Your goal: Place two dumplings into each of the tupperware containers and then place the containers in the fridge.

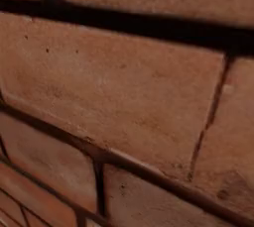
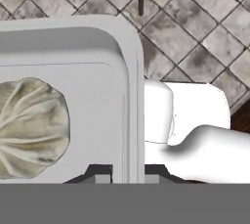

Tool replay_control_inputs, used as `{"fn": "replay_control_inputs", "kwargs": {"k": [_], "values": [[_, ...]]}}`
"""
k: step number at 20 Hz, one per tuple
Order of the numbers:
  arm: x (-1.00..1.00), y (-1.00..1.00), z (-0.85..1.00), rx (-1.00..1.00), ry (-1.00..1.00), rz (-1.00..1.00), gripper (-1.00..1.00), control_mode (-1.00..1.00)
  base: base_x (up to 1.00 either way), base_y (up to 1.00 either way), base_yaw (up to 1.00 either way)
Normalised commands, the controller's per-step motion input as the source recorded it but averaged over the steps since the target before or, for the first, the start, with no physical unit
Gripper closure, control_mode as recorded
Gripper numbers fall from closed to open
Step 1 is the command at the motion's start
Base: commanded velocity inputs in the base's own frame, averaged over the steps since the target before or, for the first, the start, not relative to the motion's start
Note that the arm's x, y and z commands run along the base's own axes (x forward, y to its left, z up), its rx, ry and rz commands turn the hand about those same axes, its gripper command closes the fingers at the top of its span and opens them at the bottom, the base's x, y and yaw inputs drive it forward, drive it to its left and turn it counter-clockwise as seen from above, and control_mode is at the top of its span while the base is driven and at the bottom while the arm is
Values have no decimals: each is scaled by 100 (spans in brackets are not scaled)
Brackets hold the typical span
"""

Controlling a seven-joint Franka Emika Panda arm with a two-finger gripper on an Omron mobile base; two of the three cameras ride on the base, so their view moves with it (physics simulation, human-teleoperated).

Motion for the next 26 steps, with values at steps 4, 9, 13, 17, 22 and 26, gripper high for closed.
{"fn": "replay_control_inputs", "kwargs": {"k": [4, 9, 13, 17, 22, 26], "values": [[0, 0, 0, 0, 0, 0, 100, 100, 39, 10, -78], [0, 0, 0, 0, 0, 0, 100, 100, 65, 18, -68], [0, 0, 0, 0, 0, 0, 100, 100, 81, 13, -59], [0, 0, 0, 0, 0, 0, 100, 100, 75, 27, -45], [0, 0, 0, 0, 0, 0, 100, 100, 67, 18, 3], [0, 0, 0, 0, 0, 0, 100, 100, 78, -15, 53]]}}
